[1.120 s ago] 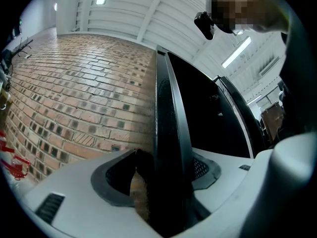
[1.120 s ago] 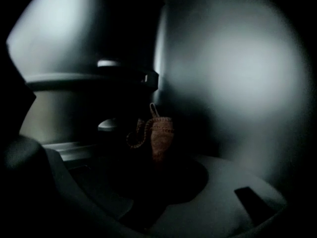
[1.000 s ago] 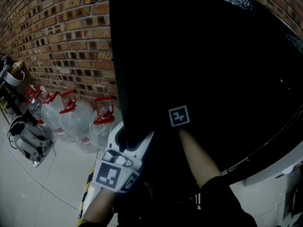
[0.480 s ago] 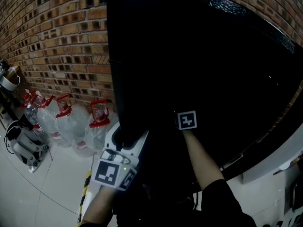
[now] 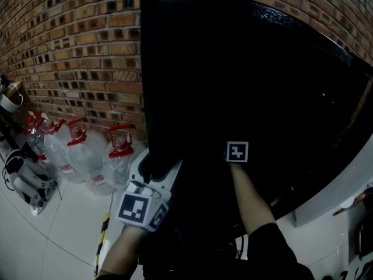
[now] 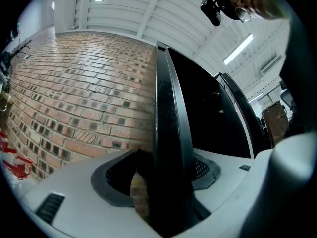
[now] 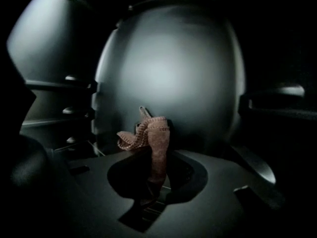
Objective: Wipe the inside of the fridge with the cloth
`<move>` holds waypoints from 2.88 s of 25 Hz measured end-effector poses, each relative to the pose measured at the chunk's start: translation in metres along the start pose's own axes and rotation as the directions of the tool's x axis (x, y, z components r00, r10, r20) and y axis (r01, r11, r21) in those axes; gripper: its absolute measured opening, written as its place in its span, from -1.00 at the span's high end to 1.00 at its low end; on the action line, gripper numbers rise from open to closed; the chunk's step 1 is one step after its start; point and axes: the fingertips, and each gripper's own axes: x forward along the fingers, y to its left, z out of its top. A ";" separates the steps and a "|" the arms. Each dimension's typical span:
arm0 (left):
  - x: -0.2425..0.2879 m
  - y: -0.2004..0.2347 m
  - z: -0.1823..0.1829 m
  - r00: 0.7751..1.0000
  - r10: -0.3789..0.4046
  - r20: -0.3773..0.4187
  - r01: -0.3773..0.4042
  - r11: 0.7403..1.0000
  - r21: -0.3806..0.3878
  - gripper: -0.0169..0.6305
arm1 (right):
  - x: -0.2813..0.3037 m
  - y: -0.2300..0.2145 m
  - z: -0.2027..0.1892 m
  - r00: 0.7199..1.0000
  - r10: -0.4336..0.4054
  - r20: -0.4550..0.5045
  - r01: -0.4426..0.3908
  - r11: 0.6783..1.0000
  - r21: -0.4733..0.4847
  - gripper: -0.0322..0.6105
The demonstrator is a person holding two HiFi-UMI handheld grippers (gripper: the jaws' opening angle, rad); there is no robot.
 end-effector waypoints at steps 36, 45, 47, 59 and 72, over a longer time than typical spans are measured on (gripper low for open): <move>-0.002 -0.001 -0.004 0.999 -0.013 -0.040 0.012 1.000 -0.022 0.08 | -0.051 0.000 -0.008 0.991 -0.004 0.136 -0.016 0.989 0.149 0.66; -0.051 -0.032 0.016 0.998 -0.067 -0.003 0.067 0.998 -0.021 -0.06 | -0.206 0.077 0.036 0.713 0.576 0.400 -0.635 0.772 0.022 0.67; -0.066 -0.041 0.025 0.997 -0.070 0.016 0.070 0.998 -0.006 -0.06 | -0.243 0.084 0.043 0.617 0.646 0.450 -0.710 0.703 -0.037 0.67; -0.085 -0.199 0.023 0.782 -0.623 -0.018 0.603 0.764 -0.229 -0.40 | -0.406 0.107 0.020 0.295 0.860 0.416 -0.851 0.435 -0.294 0.66; -0.101 -0.254 0.001 0.594 -0.804 -0.023 0.734 0.554 -0.392 0.47 | -0.440 0.094 -0.019 0.319 0.877 0.360 -0.898 0.402 -0.182 0.66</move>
